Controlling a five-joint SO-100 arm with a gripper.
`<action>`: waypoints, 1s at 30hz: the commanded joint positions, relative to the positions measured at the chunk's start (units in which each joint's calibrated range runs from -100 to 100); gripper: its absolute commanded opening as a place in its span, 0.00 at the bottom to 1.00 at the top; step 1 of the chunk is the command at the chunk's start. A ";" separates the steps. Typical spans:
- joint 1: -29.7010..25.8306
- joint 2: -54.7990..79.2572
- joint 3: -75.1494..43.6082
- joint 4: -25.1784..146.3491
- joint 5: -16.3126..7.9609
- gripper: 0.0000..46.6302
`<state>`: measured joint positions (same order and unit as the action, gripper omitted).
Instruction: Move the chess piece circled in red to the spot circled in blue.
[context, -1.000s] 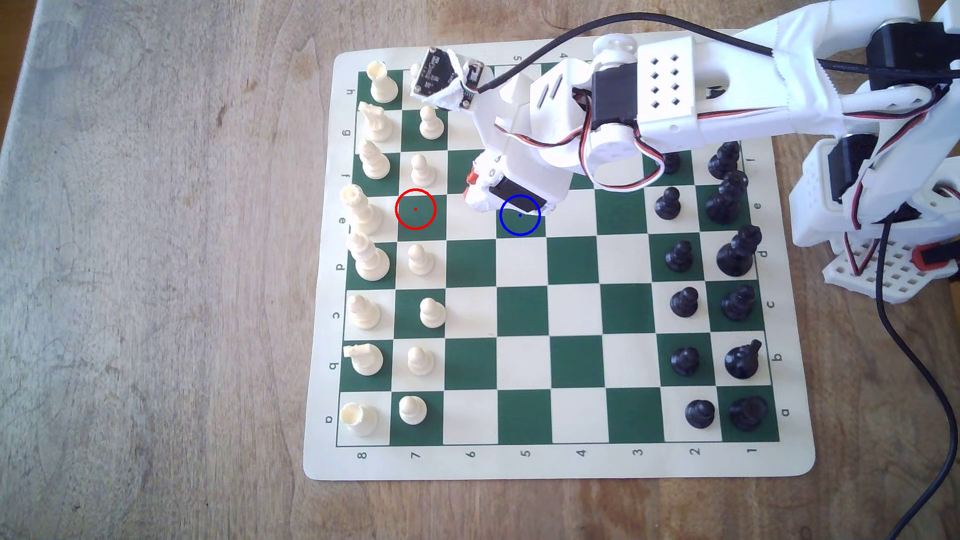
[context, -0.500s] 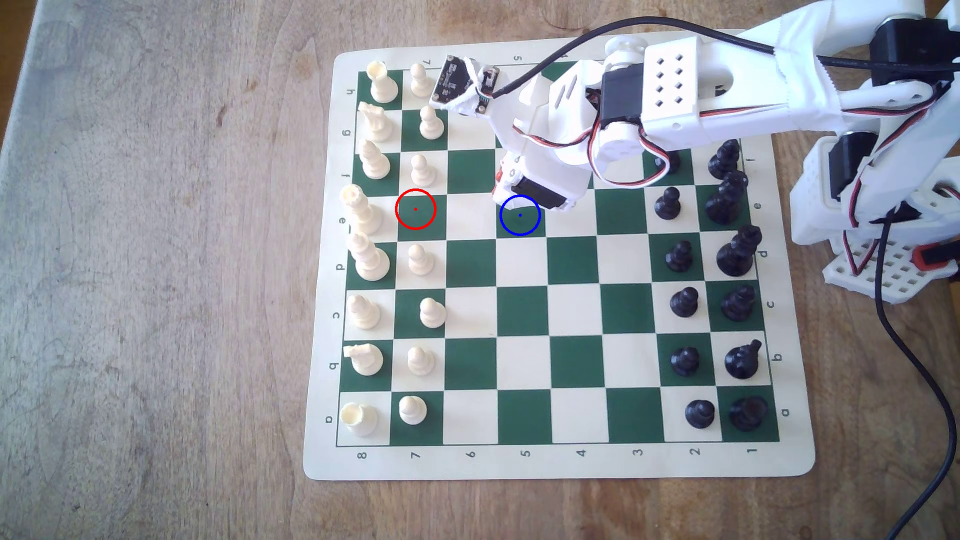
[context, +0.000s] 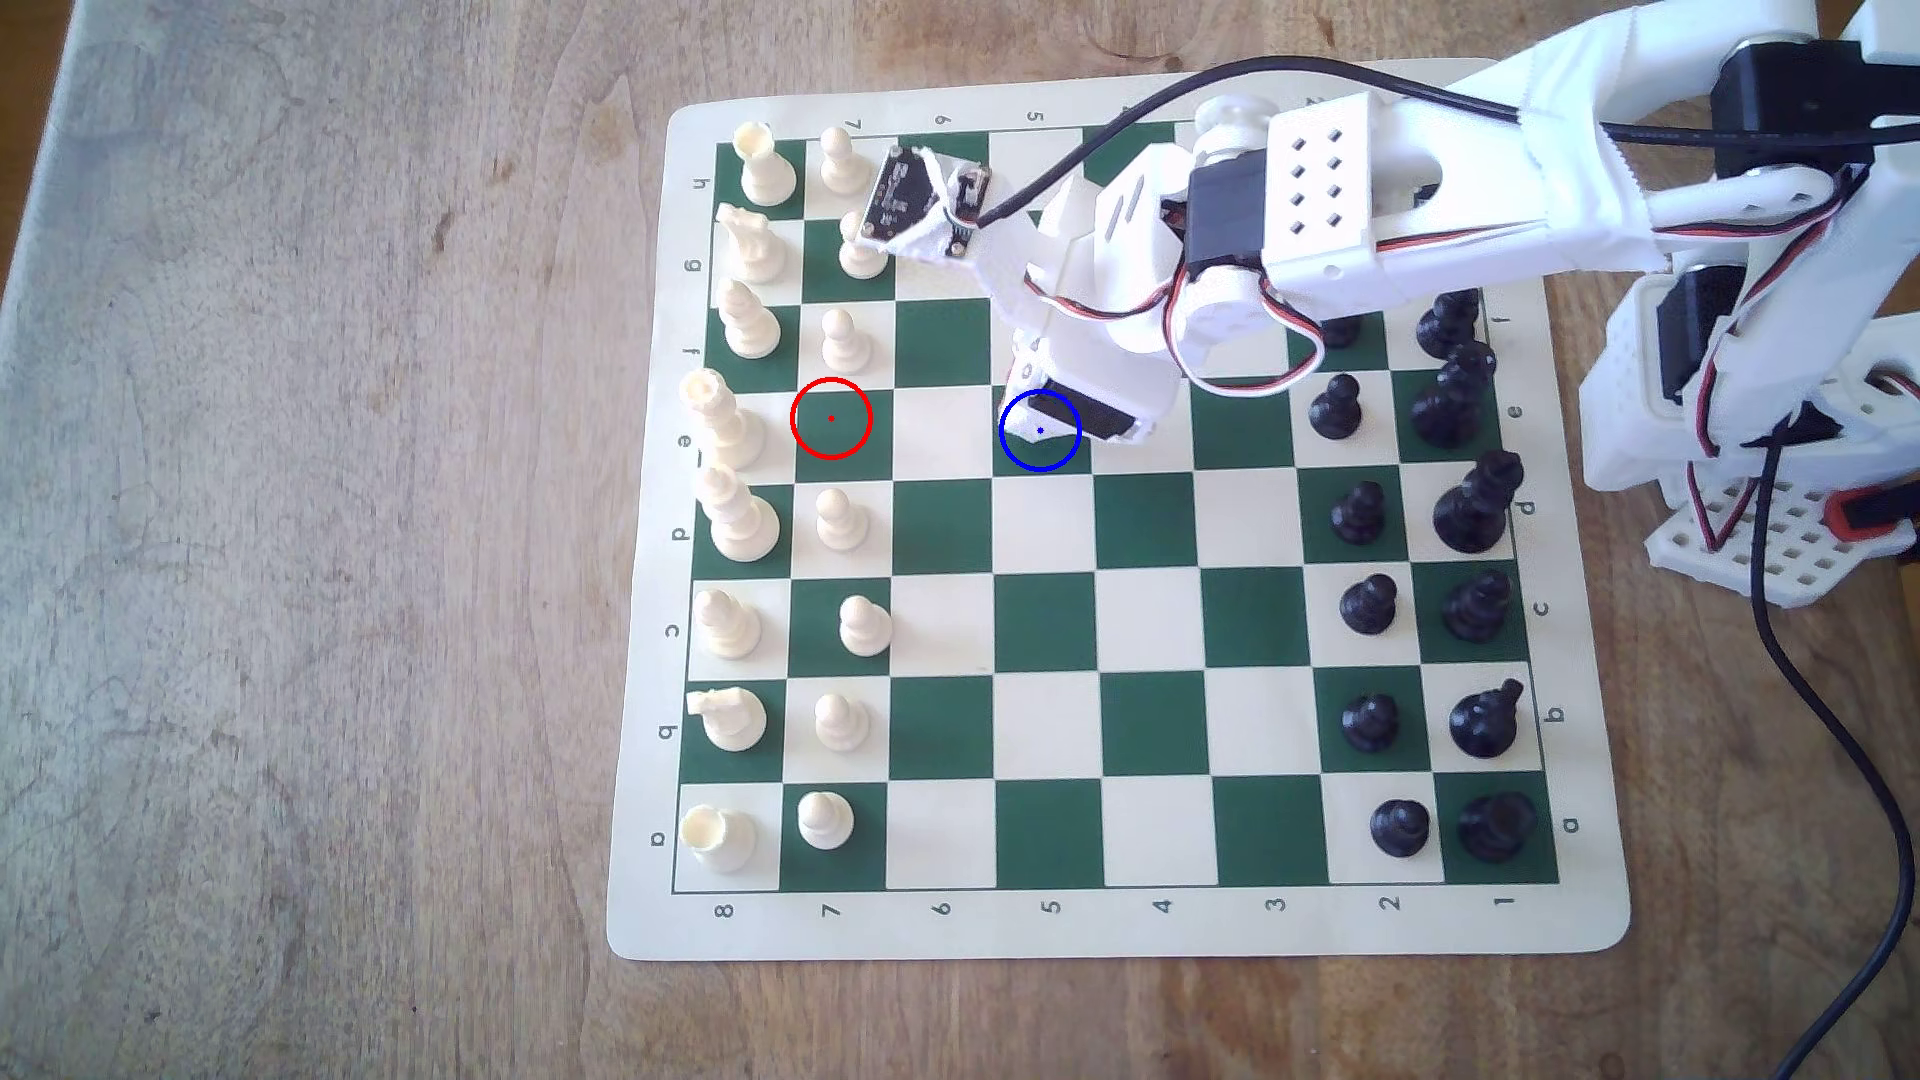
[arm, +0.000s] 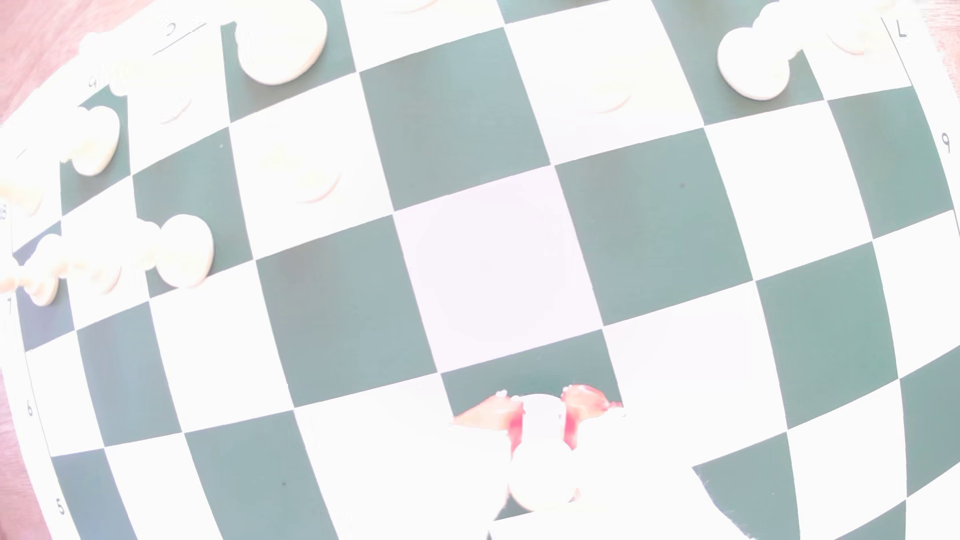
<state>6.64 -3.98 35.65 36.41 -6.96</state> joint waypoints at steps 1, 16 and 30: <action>-0.65 0.75 -2.11 -0.13 -0.10 0.01; -0.26 3.13 -5.64 -0.62 0.15 0.01; 0.60 4.91 -6.28 -1.85 0.24 0.01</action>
<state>6.56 1.47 32.94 35.14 -6.96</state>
